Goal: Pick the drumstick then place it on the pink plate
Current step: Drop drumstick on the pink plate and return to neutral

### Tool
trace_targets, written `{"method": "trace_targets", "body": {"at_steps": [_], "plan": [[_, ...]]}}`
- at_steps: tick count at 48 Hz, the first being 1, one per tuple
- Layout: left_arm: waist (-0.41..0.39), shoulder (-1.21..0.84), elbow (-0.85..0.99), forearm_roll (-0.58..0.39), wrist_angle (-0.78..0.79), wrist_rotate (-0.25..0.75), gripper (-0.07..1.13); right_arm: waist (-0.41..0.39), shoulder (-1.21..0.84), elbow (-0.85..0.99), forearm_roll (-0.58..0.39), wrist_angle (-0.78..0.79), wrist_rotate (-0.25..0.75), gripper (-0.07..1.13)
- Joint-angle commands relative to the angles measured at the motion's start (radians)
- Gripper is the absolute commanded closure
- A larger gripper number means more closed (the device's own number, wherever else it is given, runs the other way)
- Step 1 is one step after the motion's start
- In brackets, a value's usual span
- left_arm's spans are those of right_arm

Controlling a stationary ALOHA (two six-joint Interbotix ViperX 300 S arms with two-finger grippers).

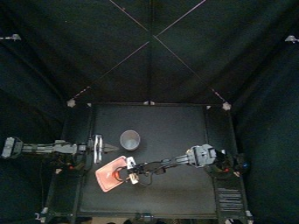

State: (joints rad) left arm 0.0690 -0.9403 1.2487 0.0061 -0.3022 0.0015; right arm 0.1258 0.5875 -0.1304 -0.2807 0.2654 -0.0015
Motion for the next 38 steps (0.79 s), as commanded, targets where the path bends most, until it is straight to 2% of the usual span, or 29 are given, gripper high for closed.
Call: {"method": "trace_targets", "body": {"at_steps": [1,10,14,26,38], "plan": [[0.003,0.003,-0.012,-0.002,-0.009,0.002,1.04,0.000,-0.020,-0.038,0.008,-0.003,0.006,0.47],[0.005,0.003,-0.011,0.002,-0.015,0.003,1.04,-0.005,-0.025,-0.040,0.018,-0.005,0.009,0.29],[0.003,0.003,-0.009,0.002,-0.015,0.002,1.04,-0.008,-0.028,-0.041,0.020,-0.005,0.009,0.25],[0.003,0.003,0.000,-0.002,-0.015,0.002,1.04,-0.018,-0.081,0.008,0.054,-0.035,0.020,0.25],[0.003,0.002,0.003,0.000,-0.015,0.002,1.04,-0.038,-0.256,0.213,0.078,-0.189,0.023,0.25]]}}
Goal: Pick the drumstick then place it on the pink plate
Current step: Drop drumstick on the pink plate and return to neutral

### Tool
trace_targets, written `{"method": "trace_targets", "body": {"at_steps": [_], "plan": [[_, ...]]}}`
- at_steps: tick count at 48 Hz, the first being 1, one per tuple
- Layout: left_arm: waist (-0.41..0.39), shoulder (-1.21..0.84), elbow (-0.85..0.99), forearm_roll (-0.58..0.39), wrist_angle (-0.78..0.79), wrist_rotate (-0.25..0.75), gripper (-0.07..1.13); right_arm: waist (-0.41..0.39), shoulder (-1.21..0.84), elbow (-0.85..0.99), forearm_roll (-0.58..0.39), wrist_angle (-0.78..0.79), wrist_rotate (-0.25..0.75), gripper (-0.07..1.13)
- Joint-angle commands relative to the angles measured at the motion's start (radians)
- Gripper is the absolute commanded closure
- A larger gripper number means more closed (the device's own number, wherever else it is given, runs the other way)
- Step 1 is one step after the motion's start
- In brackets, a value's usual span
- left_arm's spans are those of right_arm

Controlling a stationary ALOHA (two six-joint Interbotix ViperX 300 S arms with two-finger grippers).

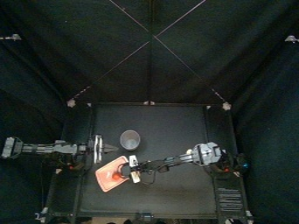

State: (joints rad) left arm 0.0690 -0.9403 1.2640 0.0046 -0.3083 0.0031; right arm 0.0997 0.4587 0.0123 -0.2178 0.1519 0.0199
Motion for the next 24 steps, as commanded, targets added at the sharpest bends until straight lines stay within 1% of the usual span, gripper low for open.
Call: {"method": "trace_targets", "body": {"at_steps": [1,15,24], "plan": [[0.003,0.003,-0.012,0.002,-0.009,0.000,1.04,-0.014,-0.141,0.091,0.021,-0.095,0.002,0.25],[0.005,0.003,-0.009,0.002,-0.009,0.000,1.04,-0.031,-0.348,0.393,0.112,-0.405,0.000,0.25],[0.003,0.002,-0.005,0.000,-0.009,0.000,1.04,-0.049,-0.460,0.545,0.170,-0.558,-0.002,0.25]]}}
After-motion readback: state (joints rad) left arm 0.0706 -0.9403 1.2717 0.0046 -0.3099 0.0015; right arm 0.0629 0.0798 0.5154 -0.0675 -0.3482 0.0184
